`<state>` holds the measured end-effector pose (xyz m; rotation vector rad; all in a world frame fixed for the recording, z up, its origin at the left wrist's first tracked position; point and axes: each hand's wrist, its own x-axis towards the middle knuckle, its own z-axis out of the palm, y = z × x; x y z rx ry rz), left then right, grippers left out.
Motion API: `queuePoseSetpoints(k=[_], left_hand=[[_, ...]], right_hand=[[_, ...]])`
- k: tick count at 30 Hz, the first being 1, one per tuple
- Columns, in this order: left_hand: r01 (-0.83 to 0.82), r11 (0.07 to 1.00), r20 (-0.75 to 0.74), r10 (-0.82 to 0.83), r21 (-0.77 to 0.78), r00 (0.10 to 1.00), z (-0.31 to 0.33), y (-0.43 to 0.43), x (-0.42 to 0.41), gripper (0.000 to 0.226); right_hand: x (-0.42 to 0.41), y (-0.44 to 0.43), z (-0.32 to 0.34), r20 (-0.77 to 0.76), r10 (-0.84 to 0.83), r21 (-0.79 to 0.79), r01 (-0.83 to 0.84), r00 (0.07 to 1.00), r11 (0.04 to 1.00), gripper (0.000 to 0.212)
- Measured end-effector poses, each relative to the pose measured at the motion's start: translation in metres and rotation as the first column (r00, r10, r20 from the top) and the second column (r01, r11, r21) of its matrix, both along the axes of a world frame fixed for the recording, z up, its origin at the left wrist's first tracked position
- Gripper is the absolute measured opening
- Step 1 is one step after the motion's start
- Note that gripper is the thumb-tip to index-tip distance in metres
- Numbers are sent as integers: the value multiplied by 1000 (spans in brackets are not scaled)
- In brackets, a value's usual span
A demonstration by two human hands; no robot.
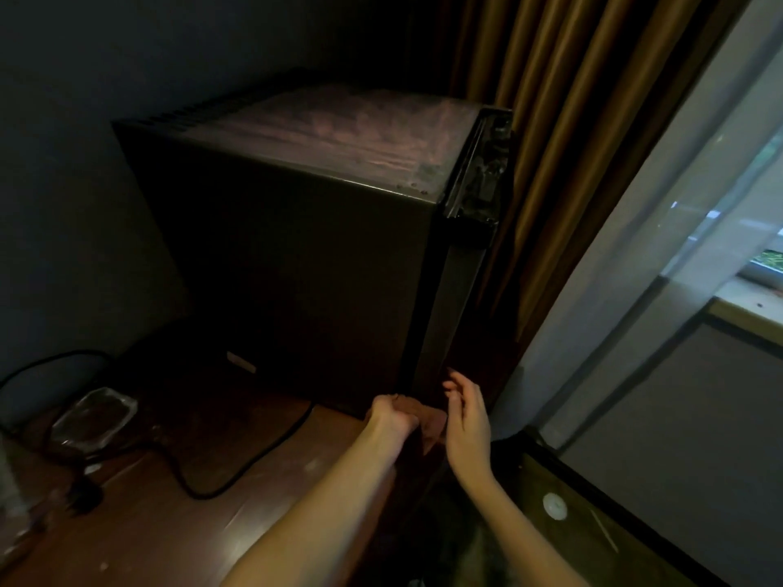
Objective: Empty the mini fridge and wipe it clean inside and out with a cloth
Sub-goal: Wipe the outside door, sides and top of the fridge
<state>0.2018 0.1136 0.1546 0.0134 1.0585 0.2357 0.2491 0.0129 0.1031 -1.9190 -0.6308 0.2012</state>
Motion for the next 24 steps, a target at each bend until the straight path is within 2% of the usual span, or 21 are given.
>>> queuePoseSetpoints(k=[3,7,10,13,15,17,19,20,22,24], left_hand=[[21,1000,58,-22,14,998,17,3,-8,43],[-76,996,226,83,-41,970,25,18,-20,37],[-93,993,324,64,78,944,51,26,-42,33],[-124,975,421,35,186,906,74,37,-73,39],[-98,942,390,-37,321,920,81,52,-91,42],[-24,838,276,-152,545,949,92,65,-113,34],[94,595,58,-232,798,971,104,73,-136,25],[148,463,-29,-255,874,966,111,77,-146,23],[223,269,-143,-288,937,947,125,81,-161,23],[248,190,-190,-276,950,942,136,87,-172,24]], right_hand=[[-11,-1,2,27,5,19,-6,1000,1000,33],[-32,3,16,135,-4,69,-5,991,998,40],[-48,18,36,316,-6,137,-39,949,990,40],[-61,42,57,484,46,167,-144,874,975,41],[-72,61,72,548,97,145,-209,831,967,43],[-82,77,84,607,146,91,-250,781,964,51],[-89,90,92,673,206,18,-294,710,956,66],[-92,97,96,675,248,-4,-333,694,943,74],[-102,110,106,566,339,39,-436,752,899,82],[-112,124,114,505,383,101,-494,773,864,82]])
